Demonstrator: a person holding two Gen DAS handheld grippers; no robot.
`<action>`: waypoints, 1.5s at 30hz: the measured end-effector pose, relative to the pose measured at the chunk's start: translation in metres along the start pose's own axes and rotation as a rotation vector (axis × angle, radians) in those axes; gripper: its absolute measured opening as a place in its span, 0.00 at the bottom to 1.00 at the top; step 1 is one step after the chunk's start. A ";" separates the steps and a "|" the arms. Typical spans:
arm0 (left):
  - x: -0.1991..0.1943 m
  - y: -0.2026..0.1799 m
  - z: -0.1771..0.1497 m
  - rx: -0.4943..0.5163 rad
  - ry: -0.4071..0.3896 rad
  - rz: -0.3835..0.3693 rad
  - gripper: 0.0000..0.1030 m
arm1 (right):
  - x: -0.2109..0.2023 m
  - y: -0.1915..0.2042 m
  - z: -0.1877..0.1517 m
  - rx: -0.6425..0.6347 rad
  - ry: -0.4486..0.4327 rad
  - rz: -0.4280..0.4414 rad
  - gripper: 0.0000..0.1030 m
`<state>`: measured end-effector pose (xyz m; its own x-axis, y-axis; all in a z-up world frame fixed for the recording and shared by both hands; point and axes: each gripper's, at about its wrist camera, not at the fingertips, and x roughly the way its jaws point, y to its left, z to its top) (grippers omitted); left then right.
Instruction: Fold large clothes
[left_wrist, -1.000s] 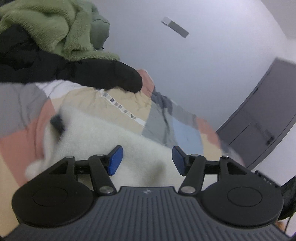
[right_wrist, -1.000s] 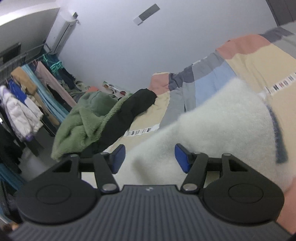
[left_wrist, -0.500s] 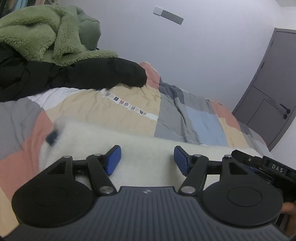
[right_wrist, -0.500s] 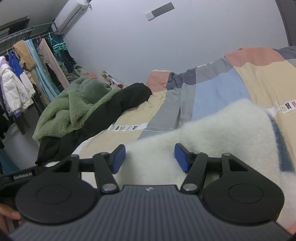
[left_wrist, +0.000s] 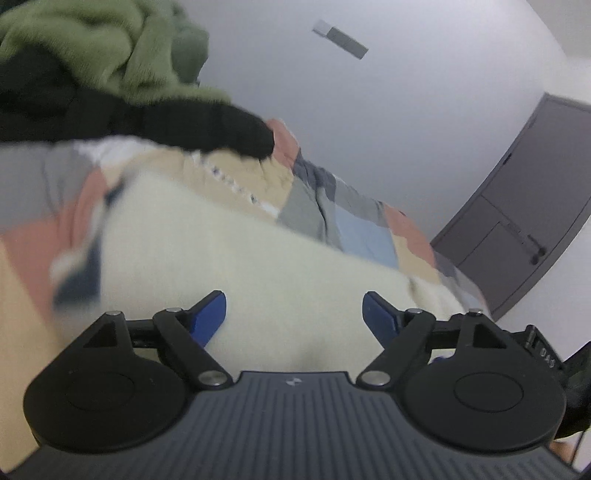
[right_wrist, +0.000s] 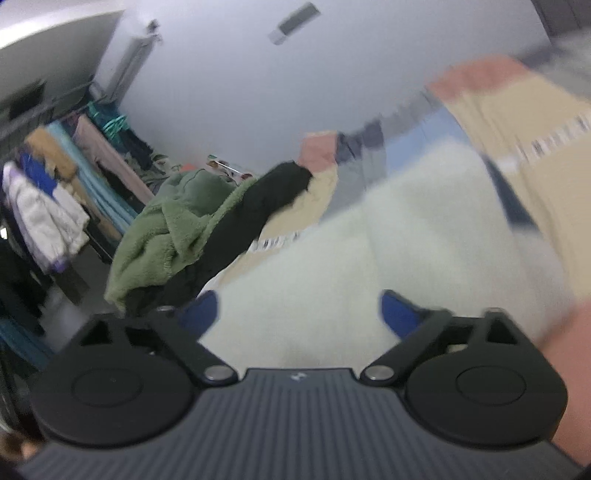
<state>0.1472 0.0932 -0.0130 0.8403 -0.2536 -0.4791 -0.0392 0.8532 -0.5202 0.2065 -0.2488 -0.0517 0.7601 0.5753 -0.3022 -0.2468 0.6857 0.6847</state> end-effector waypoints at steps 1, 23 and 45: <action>-0.005 -0.001 -0.007 -0.023 0.011 -0.007 0.82 | -0.005 -0.003 -0.004 0.032 0.008 -0.001 1.00; 0.046 0.088 -0.069 -0.779 0.107 -0.168 0.81 | 0.028 -0.087 -0.028 0.565 0.016 -0.044 1.00; -0.016 0.054 -0.016 -0.579 -0.101 -0.213 0.40 | 0.022 -0.011 0.042 0.202 -0.062 0.117 0.49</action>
<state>0.1226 0.1363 -0.0448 0.9078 -0.3223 -0.2685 -0.1283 0.3961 -0.9092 0.2515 -0.2623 -0.0381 0.7702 0.6129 -0.1764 -0.2148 0.5097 0.8331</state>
